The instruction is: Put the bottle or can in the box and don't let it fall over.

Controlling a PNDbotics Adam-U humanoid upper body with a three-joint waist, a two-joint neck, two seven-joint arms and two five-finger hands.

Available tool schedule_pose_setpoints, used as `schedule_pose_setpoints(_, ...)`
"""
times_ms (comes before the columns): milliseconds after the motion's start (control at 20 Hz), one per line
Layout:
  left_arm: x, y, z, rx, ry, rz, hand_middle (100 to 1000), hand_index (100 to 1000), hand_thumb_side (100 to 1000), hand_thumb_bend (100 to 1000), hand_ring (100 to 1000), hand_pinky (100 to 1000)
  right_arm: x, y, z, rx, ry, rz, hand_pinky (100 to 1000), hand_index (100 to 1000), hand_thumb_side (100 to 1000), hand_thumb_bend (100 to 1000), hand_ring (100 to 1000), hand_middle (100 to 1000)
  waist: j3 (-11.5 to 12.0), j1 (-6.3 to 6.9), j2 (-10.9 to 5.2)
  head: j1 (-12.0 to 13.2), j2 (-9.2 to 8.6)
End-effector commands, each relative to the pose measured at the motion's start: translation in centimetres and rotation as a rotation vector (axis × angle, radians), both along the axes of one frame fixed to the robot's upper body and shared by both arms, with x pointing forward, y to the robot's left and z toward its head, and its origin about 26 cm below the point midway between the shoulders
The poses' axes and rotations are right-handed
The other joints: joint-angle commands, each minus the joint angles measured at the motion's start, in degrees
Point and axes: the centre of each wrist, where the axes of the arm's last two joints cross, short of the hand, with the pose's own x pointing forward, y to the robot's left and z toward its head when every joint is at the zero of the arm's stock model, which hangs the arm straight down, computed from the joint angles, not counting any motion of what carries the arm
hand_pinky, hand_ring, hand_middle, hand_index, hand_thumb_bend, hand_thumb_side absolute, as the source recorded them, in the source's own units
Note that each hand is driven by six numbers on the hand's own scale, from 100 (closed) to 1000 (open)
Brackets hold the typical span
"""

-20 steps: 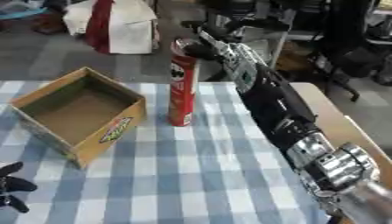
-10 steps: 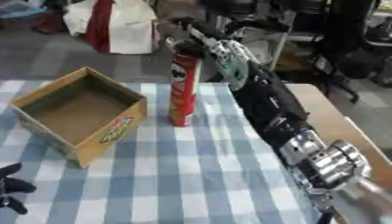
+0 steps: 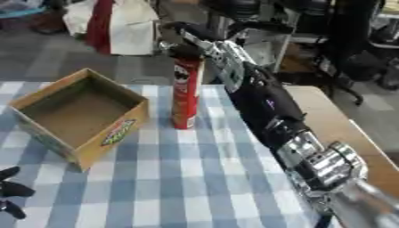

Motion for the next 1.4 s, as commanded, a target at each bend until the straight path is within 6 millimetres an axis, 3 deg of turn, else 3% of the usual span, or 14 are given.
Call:
schedule_pose_setpoints(50,0.0,-0.3,1.0,-0.006,-0.033,-0.015,677,980,1000,189,776,571,-0.2,-0.5,1.3,-0.063,-0.020,-0.025,961,1000,989,100,955,960,0.0,0.26,-0.62,-0.3,-0.49)
schedule_pose_setpoints(500,0.0,-0.3,1.1,-0.008,-0.034,-0.017,678,979,1000,189,778,570,0.0,-0.6,0.1,-0.163,0.081,-0.051,940,1000,992,100,936,963,-0.1,0.31,-0.67,-0.6,-0.78)
schedule_pose_setpoints(650,0.0,-0.3,1.1,-0.009,-0.034,-0.017,678,979,1000,190,779,570,0.0,-0.5,-0.4,-0.190,0.128,-0.048,927,1000,781,100,934,967,-0.2,0.35,-0.66,-0.6,-0.72)
schedule_pose_setpoints(750,0.0,-0.3,1.1,-0.010,-0.034,-0.018,678,979,1000,190,779,569,0.0,-0.4,-0.9,-0.202,0.154,-0.046,897,1000,493,100,928,968,-0.2,0.40,-0.62,-0.6,-0.66)
schedule_pose_setpoints(850,0.0,-0.3,1.1,-0.010,-0.034,-0.018,678,979,1000,190,779,569,0.1,-0.3,-1.3,-0.205,0.178,-0.044,835,1000,278,100,902,965,-0.3,0.44,-0.55,-0.7,-0.66)
schedule_pose_setpoints(900,0.0,-0.3,1.1,-0.010,-0.034,-0.018,678,979,1000,190,779,569,0.1,-0.3,-1.5,-0.203,0.185,-0.042,835,1000,278,100,902,965,-0.3,0.45,-0.53,-0.8,-0.67)
schedule_pose_setpoints(950,0.0,-0.3,1.1,-0.010,-0.034,-0.018,678,979,1000,190,779,568,0.1,-0.2,-1.6,-0.197,0.189,-0.039,730,1000,271,100,847,949,-0.3,0.47,-0.49,-0.8,-0.66)
schedule_pose_setpoints(1000,0.0,-0.3,1.1,-0.010,-0.034,-0.019,678,979,1000,190,779,568,0.1,-0.2,-1.8,-0.188,0.190,-0.035,712,1000,270,100,838,945,-0.3,0.48,-0.46,-0.8,-0.65)
schedule_pose_setpoints(1050,0.0,-0.3,1.1,-0.010,-0.034,-0.018,678,979,1000,190,779,568,0.1,-0.1,-1.8,-0.175,0.187,-0.029,568,982,256,100,752,884,-0.4,0.49,-0.42,-0.9,-0.67)
schedule_pose_setpoints(1150,0.0,-0.3,1.1,-0.011,-0.033,-0.017,679,979,1000,189,779,567,0.0,0.0,-2.0,-0.141,0.172,-0.014,392,901,236,100,641,789,-0.4,0.51,-0.36,-1.0,-0.78)
schedule_pose_setpoints(1200,0.0,-0.3,1.1,-0.012,-0.033,-0.016,678,979,1000,189,780,567,0.0,0.1,-2.0,-0.122,0.158,-0.006,356,878,234,100,621,769,-0.4,0.51,-0.34,-1.0,-0.84)
schedule_pose_setpoints(1250,0.0,-0.3,1.1,-0.012,-0.033,-0.015,678,979,1000,189,780,567,0.0,0.2,-1.9,-0.105,0.141,0.001,190,777,220,100,534,666,-0.4,0.52,-0.32,-1.0,-0.90)
schedule_pose_setpoints(1350,0.0,-0.4,1.1,-0.014,-0.033,-0.015,679,979,1000,189,780,566,-0.1,0.4,-1.8,-0.068,0.094,0.012,100,660,205,100,443,543,-0.4,0.52,-0.30,-1.0,-1.00)
schedule_pose_setpoints(1400,0.0,-0.4,1.1,-0.014,-0.033,-0.015,678,978,1000,189,780,566,-0.2,0.4,-1.6,-0.050,0.064,0.016,100,598,334,100,392,490,-0.5,0.52,-0.29,-1.1,-1.06)
